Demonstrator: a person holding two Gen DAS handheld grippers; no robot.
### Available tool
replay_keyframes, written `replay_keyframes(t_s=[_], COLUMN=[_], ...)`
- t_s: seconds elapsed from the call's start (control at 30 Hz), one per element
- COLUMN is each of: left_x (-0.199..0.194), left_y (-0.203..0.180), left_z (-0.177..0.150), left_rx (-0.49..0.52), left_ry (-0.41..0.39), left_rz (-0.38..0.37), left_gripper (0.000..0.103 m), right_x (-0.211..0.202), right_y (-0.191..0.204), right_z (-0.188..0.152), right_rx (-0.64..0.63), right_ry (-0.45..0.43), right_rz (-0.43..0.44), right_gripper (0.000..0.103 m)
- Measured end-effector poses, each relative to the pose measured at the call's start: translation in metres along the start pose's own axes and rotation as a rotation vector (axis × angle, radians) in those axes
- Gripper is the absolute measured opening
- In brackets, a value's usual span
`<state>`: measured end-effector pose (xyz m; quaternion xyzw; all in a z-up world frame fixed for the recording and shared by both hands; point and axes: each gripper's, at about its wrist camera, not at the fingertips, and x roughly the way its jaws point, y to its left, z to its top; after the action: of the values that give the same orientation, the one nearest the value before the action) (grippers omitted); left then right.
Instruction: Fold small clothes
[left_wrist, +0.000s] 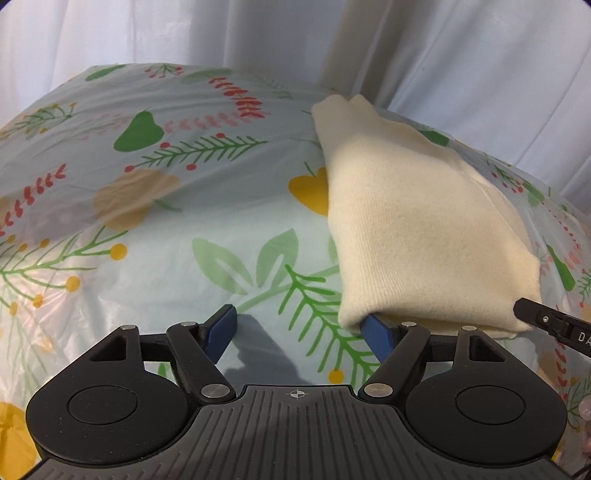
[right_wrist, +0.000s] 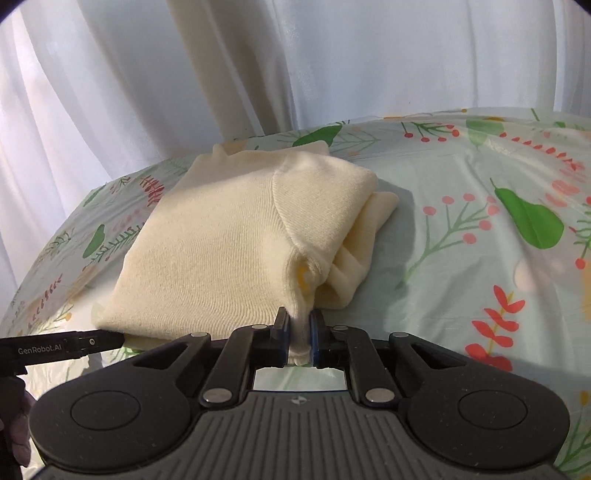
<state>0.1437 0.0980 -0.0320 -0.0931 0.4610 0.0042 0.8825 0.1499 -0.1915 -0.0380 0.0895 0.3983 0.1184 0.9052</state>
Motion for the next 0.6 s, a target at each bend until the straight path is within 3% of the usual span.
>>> replay_keyframes(t_s=[0.2, 0.3, 0.47, 0.6], left_x=[-0.005, -0.012, -0.019, -0.024], left_y=[-0.010, -0.008, -0.014, -0.028], left_z=[-0.006, -0.008, -0.016, -0.023], left_rx=[0.023, 0.010, 0.013, 0.062], left_ry=[0.012, 0.021, 0.068, 0.109], left_rz=[0.020, 0.023, 0.008, 0.014], left_gripper=[0.078, 0.082, 0.091, 0.094], right_x=[-0.003, -0.017, -0.037, -0.047], right_y=[0.001, 0.002, 0.004, 0.012], right_z=[0.000, -0.006, -0.028, -0.034], right_rx=[-0.005, -0.019, 0.007, 0.009], right_ry=[0.009, 0.052, 0.163, 0.229], right_rz=[-0.041, -0.004, 0.017, -0.034], right_gripper=[0.015, 0.028, 0.075, 0.085])
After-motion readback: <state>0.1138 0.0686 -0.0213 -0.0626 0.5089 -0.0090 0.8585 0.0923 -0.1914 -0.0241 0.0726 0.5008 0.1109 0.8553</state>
